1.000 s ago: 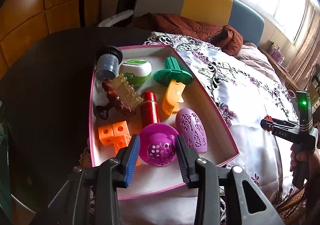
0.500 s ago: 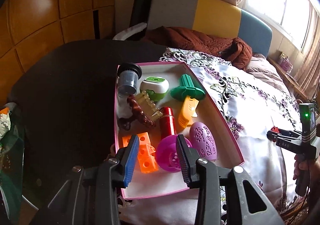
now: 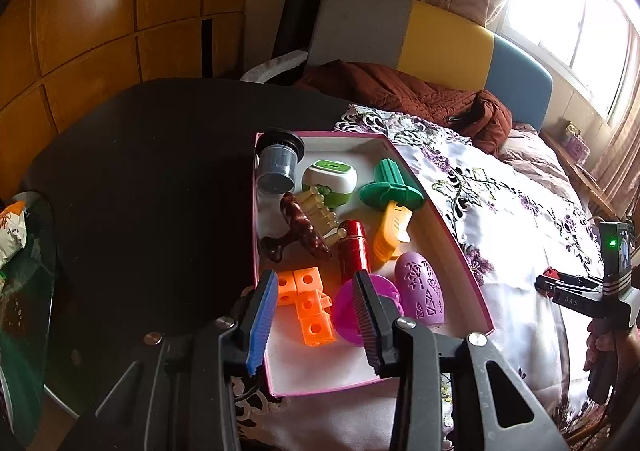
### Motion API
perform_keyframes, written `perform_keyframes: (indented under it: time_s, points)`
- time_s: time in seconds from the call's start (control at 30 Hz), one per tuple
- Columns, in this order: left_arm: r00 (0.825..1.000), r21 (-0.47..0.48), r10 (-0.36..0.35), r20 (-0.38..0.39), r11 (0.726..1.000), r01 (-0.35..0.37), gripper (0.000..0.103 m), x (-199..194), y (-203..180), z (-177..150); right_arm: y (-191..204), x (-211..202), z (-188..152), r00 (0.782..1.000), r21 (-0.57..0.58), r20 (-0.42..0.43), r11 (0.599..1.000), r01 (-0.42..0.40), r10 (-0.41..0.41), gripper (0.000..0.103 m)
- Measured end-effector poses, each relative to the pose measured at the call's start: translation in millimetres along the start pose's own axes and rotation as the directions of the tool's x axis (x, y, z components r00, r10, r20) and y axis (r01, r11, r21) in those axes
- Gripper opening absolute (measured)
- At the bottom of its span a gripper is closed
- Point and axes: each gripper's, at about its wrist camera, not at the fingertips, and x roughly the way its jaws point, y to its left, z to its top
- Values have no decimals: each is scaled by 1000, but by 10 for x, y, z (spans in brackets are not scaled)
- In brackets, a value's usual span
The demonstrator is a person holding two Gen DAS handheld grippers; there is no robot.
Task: Organize rigid objects
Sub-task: 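Carry the red puzzle piece into the pink tray and open the right tool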
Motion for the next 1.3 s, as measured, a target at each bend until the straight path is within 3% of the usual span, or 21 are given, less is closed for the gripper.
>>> perform_keyframes:
  time_s: [0.17,0.33,0.53,0.73,1.07,1.3]
  points:
    - [1000,-19,10,1,1000,-10,39,-8,83,-11,236,-120,63,999,-27,34,999,-36,36,47]
    - [1000,-44,25,-4,999,-26,40,2,173,-26,583,-344,219,986,-65,94,989,-134,140,47]
    - [999,-68,47,-7,997,-47,40,6,282,-34,1205,-612,438,941,-170,152,946,-276,302,47]
    - [996,-97,86,-1,992,-85,41,-10,427,-33,1883,-652,573,897,-289,132,882,-371,421,47]
    - [994,-95,112,13,989,-110,41,-25,484,-7,2490,-236,615,894,-326,11,847,-420,447,47]
    - [990,-87,143,16,986,-141,41,-11,449,4,2515,-254,516,896,-338,18,846,-412,444,52]
